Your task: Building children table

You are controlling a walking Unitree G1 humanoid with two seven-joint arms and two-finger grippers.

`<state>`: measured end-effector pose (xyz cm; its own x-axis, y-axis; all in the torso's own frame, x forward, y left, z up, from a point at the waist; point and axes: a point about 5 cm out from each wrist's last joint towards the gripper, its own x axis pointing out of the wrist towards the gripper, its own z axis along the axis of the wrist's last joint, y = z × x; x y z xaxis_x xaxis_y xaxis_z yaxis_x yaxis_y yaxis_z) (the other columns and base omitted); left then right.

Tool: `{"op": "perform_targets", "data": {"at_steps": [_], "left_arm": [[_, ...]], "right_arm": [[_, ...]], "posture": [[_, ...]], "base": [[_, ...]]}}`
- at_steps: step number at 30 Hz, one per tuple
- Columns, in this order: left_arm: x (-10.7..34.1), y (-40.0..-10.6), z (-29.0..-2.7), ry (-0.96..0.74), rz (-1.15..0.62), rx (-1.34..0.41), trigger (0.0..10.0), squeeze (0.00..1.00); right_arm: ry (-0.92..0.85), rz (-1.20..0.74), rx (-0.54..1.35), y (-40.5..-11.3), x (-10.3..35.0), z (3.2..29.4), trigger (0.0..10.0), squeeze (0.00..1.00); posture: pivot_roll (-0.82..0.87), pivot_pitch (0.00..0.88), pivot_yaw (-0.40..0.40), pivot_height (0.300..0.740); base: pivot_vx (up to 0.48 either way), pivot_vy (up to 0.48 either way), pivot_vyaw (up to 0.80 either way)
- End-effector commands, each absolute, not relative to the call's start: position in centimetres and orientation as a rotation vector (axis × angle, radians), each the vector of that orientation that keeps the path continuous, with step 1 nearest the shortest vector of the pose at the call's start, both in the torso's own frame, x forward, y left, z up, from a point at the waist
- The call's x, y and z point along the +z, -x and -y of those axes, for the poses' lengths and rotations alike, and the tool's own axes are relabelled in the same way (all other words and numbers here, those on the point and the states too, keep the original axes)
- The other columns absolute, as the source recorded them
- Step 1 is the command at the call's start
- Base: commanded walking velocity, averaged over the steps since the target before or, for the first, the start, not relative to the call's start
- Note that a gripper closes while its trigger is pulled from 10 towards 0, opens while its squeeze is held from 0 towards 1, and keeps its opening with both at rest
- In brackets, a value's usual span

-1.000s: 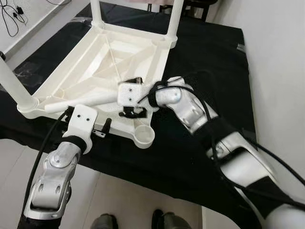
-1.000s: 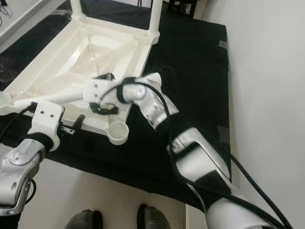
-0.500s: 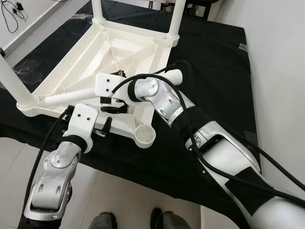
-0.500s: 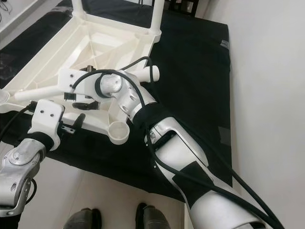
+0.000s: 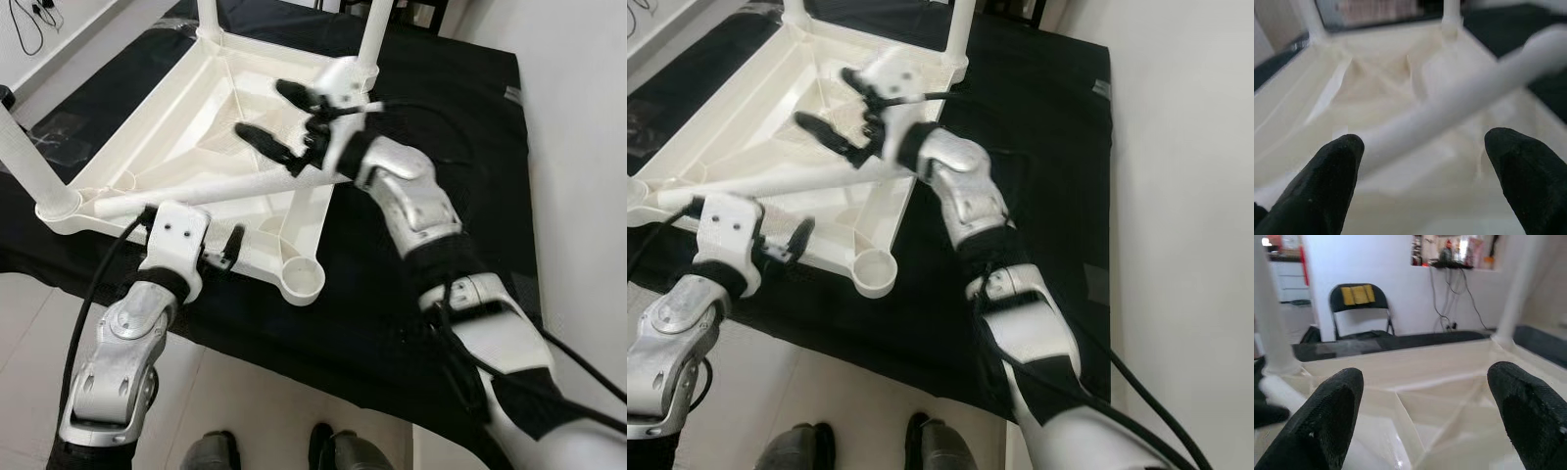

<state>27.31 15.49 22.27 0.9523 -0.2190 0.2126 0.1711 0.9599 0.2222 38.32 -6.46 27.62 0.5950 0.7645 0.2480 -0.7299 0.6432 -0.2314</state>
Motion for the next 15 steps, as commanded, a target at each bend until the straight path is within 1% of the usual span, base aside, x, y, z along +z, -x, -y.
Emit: {"op": "perform_targets", "data": {"at_steps": [1,4,5,7,8,9,11,15], "left_arm": [[22.2,-27.0,-15.5,-0.202,0.243,-0.211,10.0,0.00],[22.4,-26.9,-15.6,-0.206,0.252,-0.211,10.0,0.00],[22.4,-26.9,-15.7,-0.209,0.252,-0.208,10.0,0.00],[22.4,-26.9,-15.7,-0.208,0.255,-0.208,10.0,0.00],[22.4,-26.9,-15.7,-0.208,0.257,-0.211,10.0,0.00],[22.4,-26.9,-15.5,-0.205,0.260,-0.219,10.0,0.00],[22.4,-26.9,-15.3,-0.201,0.263,-0.230,10.0,0.00],[22.3,-26.9,-15.1,-0.199,0.264,-0.237,10.0,0.00]], "right_arm": [[0.081,0.383,0.849,-38.0,27.8,6.0,10.0,0.00],[0.034,0.373,0.817,-38.0,27.2,6.4,10.0,0.00],[0.100,0.370,0.808,-38.0,26.8,6.5,10.0,0.00],[0.131,0.356,0.830,-37.9,26.4,6.6,10.0,0.00],[0.191,0.347,0.834,-38.0,26.3,7.1,10.0,0.00],[0.271,0.357,0.851,-38.0,26.6,7.7,10.0,0.00],[0.348,0.373,0.848,-38.1,27.4,8.5,10.0,0.00],[0.334,0.381,0.836,-38.3,28.1,9.0,10.0,0.00]], "posture": [[0.12,0.215,-0.118,0.740],[0.12,0.215,-0.118,0.740],[0.12,0.211,-0.115,0.740],[0.12,0.210,-0.114,0.740],[0.12,0.210,-0.113,0.740],[0.12,0.210,-0.114,0.740],[0.11,0.210,-0.114,0.740],[0.11,0.211,-0.114,0.740]], "base": [[0.364,0.000,0.47],[0.379,0.000,0.00],[0.382,0.000,0.80],[0.382,0.000,0.72],[0.382,0.000,0.00],[0.382,0.000,0.80],[0.382,0.000,0.80],[0.382,0.000,0.80]]}}
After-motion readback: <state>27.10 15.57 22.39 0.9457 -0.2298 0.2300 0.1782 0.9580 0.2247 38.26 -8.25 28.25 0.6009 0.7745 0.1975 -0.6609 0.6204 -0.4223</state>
